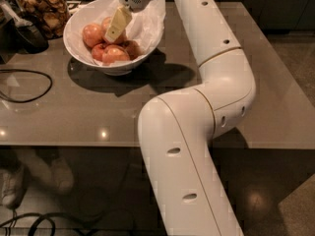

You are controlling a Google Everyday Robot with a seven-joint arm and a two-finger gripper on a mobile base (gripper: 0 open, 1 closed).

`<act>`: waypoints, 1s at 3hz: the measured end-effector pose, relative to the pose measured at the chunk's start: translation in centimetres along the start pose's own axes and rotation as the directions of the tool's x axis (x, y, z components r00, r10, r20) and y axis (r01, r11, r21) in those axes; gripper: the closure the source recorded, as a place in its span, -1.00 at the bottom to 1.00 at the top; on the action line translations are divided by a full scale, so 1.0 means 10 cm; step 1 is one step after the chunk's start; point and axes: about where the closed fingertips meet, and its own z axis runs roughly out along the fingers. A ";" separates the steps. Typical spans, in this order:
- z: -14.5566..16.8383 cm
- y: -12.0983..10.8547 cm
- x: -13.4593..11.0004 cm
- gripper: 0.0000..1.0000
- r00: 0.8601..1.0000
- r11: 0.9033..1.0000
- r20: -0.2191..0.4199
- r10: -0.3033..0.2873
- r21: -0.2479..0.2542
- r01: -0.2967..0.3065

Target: Pick apple from white bowl

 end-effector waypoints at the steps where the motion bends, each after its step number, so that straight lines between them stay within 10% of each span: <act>1: 0.05 -0.01 0.06 -0.46 1.000 1.000 -0.008 0.010 -0.007 -0.010; 3: 0.08 -0.02 0.09 -0.08 1.000 1.000 -0.012 0.015 -0.012 -0.015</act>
Offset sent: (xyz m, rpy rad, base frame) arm 0.0651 -0.0234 0.0281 -0.0502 0.0749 0.0135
